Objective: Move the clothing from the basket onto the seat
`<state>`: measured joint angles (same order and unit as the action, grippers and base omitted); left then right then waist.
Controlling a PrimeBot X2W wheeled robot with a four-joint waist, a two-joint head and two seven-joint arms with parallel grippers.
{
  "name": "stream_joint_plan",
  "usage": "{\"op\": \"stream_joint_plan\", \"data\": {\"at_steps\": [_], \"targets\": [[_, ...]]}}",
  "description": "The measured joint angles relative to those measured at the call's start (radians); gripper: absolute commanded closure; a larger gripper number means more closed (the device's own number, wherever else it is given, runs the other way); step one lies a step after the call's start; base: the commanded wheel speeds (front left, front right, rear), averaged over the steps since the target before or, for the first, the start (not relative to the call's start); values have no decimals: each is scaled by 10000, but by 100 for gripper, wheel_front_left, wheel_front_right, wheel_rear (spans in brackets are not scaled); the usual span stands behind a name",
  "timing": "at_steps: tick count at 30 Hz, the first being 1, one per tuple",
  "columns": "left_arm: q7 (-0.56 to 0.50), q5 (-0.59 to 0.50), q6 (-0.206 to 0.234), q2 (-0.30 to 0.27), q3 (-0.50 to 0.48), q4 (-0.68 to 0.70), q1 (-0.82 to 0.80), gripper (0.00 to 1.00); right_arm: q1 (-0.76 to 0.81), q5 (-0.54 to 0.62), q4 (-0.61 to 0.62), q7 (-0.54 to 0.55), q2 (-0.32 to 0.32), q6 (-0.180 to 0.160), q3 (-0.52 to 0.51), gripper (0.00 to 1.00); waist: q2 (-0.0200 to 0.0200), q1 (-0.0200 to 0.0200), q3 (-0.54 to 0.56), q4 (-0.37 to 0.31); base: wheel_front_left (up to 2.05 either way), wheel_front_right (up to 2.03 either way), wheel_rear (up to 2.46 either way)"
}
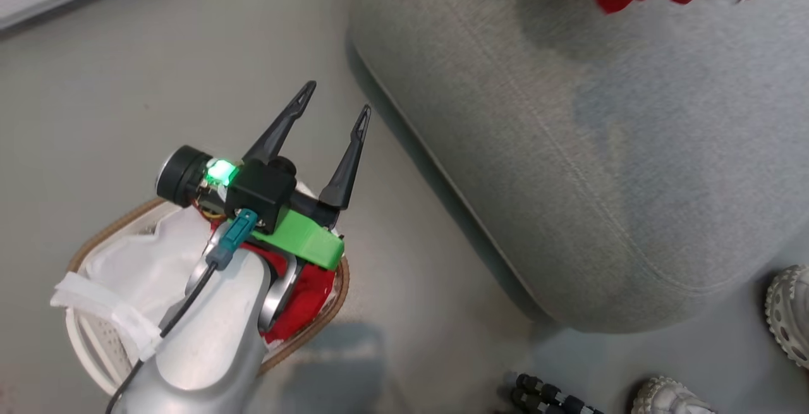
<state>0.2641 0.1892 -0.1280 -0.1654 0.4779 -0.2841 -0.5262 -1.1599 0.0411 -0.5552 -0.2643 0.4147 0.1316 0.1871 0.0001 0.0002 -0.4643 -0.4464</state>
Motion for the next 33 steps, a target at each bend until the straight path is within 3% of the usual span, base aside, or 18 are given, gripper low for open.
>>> {"op": "stream_joint_plan", "data": {"at_steps": [8,19,23,26,27,28,29,33], "targets": [[0,27,-6,-174,385,215,-733,0,-359,761,-1450,0,295,0,-1918,100,0,0,-1214,701,0,0,0],[0,29,-6,-211,508,-6,-903,0,1577,1139,-1822,0,-454,0,-3831,100,0,0,-2335,1526,0,0,0],[0,65,-6,-184,385,-180,-900,0,2512,1085,-1499,0,-924,0,-4199,85,-1,-1,-2280,1602,0,0,0],[0,69,-6,-100,334,-314,-880,0,3148,763,-1072,0,-1187,0,-4431,57,0,-1,-2086,1587,0,0,0],[0,73,-6,-58,305,-347,-852,0,3403,677,-926,0,-1256,0,-4514,52,0,-1,-1990,1572,0,0,0],[0,88,-6,-17,268,-380,-809,0,3667,608,-767,0,-1312,0,-4577,13,0,-1,-1878,1550,0,0,0],[0,102,-6,59,161,-416,-713,0,4109,508,-504,0,-1379,-2,-4635,0,0,-1,-1668,1514,0,0,0],[0,125,-6,203,-111,-495,-394,0,4879,351,-33,0,-1607,-2,-4610,0,0,-2,-1200,1461,0,0,0]]}}
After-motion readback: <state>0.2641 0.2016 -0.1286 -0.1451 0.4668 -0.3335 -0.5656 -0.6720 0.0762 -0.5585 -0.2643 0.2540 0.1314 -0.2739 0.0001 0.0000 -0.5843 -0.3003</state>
